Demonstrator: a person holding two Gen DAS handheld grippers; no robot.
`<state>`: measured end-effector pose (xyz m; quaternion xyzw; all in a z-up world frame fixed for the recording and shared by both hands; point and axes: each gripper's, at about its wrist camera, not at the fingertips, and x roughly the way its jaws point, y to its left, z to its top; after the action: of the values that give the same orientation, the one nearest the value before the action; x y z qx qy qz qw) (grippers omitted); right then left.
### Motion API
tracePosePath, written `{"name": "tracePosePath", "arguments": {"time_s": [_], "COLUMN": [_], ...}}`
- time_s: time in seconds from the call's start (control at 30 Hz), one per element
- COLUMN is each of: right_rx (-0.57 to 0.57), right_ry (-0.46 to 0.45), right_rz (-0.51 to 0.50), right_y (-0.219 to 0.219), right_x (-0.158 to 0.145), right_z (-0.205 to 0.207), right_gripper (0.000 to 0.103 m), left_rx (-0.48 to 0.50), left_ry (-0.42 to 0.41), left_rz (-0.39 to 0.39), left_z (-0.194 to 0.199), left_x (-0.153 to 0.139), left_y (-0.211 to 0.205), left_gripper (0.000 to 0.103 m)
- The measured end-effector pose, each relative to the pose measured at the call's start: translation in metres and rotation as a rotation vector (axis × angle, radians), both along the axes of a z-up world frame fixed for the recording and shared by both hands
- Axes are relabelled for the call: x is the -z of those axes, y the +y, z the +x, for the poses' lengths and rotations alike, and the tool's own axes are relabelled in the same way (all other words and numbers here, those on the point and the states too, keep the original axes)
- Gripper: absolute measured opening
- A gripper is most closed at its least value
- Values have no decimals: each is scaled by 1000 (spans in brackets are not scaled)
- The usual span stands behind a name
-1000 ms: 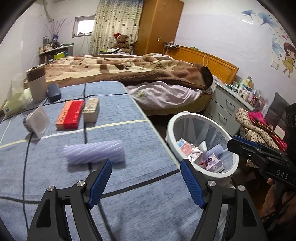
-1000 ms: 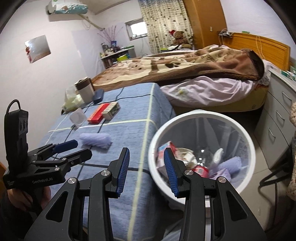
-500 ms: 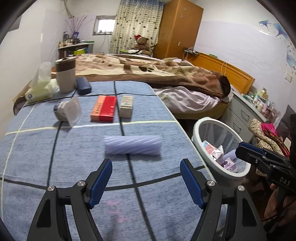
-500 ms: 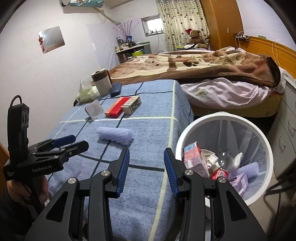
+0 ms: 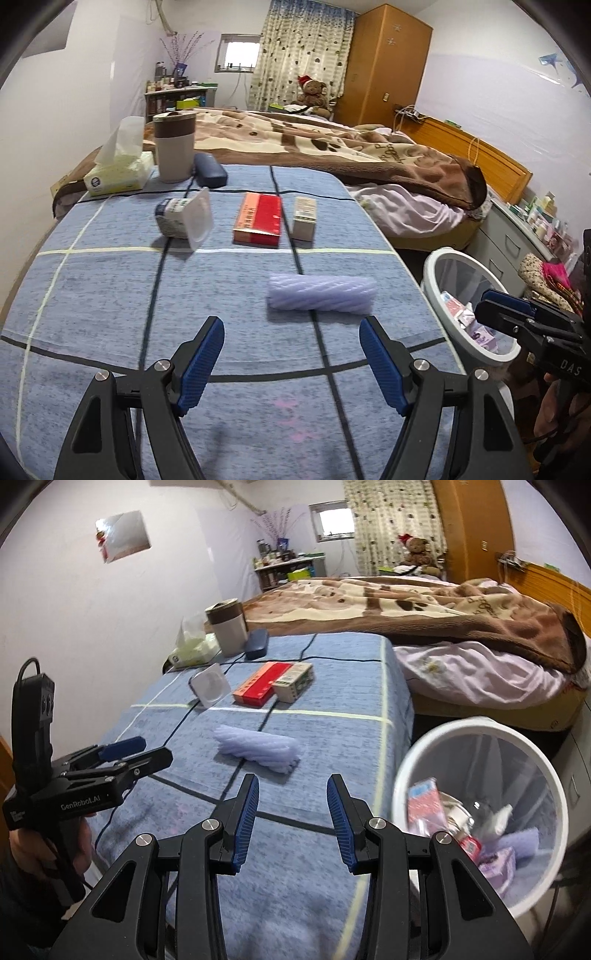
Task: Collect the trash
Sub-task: 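Move both open tools back over the table, then grasp the purple foam sleeve with the right tool while the left tool grasps the white yogurt cup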
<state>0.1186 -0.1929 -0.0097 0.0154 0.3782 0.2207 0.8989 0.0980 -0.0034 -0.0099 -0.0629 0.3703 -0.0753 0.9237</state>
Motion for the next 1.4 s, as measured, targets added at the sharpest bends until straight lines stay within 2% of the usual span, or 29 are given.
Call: {"name": "tracePosePath", "arguments": {"time_s": [0.33, 0.37, 0.4, 0.47, 0.97, 1.37, 1.4], "right_rx": [-91, -96, -100, -109, -140, -164, -159], "right_ry": [29, 33, 39, 49, 81, 131, 129], "right_rz": [-60, -64, -69, -75, -109, -117, -112], "right_y": [31, 32, 34, 38, 55, 62, 61], "right_x": [11, 13, 14, 17, 38, 55, 55], "right_z": [28, 31, 35, 41, 77, 83, 83], "right_gripper": [40, 43, 53, 65, 65, 65, 61], "left_rx": [-54, -59, -65, -76, -131, -146, -151], "left_ry": [17, 20, 24, 32, 70, 86, 84], "left_rz": [9, 8, 6, 3, -28, -41, -42], "left_z": [22, 24, 27, 31, 65, 93, 95], "left_x": [8, 9, 10, 14, 31, 32, 32], "left_y": [31, 34, 37, 44, 79, 89, 90], "left_gripper": [76, 76, 76, 76, 76, 76, 76]}}
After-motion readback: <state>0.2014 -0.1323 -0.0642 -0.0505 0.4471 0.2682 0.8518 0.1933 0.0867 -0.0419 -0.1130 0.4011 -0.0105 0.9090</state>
